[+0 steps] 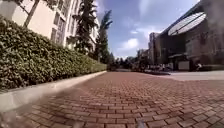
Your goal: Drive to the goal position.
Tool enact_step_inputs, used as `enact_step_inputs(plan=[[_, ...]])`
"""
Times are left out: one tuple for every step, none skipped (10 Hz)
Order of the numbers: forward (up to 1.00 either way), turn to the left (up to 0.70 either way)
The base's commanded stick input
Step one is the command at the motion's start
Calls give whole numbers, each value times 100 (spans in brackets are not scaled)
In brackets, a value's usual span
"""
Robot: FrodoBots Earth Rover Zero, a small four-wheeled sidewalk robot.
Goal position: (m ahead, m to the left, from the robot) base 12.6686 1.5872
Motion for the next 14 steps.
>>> enact_step_inputs(plan=[[70, 0], [70, 0], [70, 0], [70, 0], [70, -7], [70, -14], [70, -14], [70, -14], [70, -14], [70, -10], [70, -2], [70, 0], [70, 0], [70, 0]])
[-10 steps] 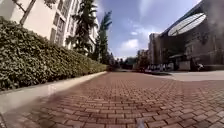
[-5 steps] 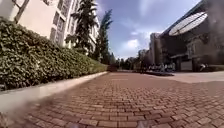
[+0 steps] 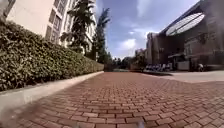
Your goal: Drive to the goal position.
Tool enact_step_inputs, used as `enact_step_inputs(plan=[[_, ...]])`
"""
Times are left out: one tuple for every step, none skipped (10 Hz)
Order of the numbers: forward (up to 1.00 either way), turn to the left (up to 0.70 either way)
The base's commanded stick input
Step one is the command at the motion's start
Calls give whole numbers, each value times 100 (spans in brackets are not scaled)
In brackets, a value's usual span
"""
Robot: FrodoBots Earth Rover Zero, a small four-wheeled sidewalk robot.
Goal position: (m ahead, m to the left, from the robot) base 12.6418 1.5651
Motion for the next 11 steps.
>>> enact_step_inputs(plan=[[70, 0], [70, 0], [70, 0], [70, 0], [70, 0], [70, 0], [70, 0], [70, 0], [70, 0], [70, 0], [70, 0]])
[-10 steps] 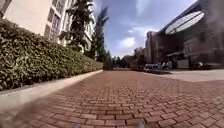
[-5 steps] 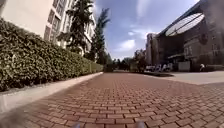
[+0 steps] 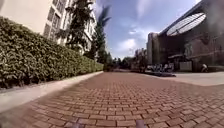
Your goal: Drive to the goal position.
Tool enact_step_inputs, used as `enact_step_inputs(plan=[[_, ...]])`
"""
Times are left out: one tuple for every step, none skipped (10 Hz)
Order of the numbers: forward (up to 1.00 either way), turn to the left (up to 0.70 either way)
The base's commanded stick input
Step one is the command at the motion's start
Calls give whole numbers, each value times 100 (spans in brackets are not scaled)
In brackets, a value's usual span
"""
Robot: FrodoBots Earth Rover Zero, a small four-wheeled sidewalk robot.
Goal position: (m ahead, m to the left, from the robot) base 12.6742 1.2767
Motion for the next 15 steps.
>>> enact_step_inputs(plan=[[70, 0], [70, 0], [70, 0], [70, 0], [70, 0], [70, 0], [70, 0], [70, 0], [70, 0], [70, 0], [70, 0], [70, 0], [70, 0], [70, 0], [70, 0]])
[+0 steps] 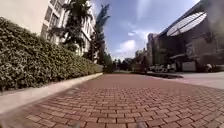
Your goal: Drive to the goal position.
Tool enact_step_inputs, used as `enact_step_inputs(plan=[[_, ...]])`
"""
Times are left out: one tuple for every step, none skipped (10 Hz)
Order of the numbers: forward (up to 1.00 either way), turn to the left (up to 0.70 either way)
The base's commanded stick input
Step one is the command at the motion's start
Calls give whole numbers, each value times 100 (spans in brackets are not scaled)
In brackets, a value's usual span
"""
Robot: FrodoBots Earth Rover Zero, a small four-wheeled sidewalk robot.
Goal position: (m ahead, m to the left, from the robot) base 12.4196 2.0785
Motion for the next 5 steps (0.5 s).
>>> enact_step_inputs(plan=[[70, 0], [70, 0], [70, 0], [70, 0], [70, 0]])
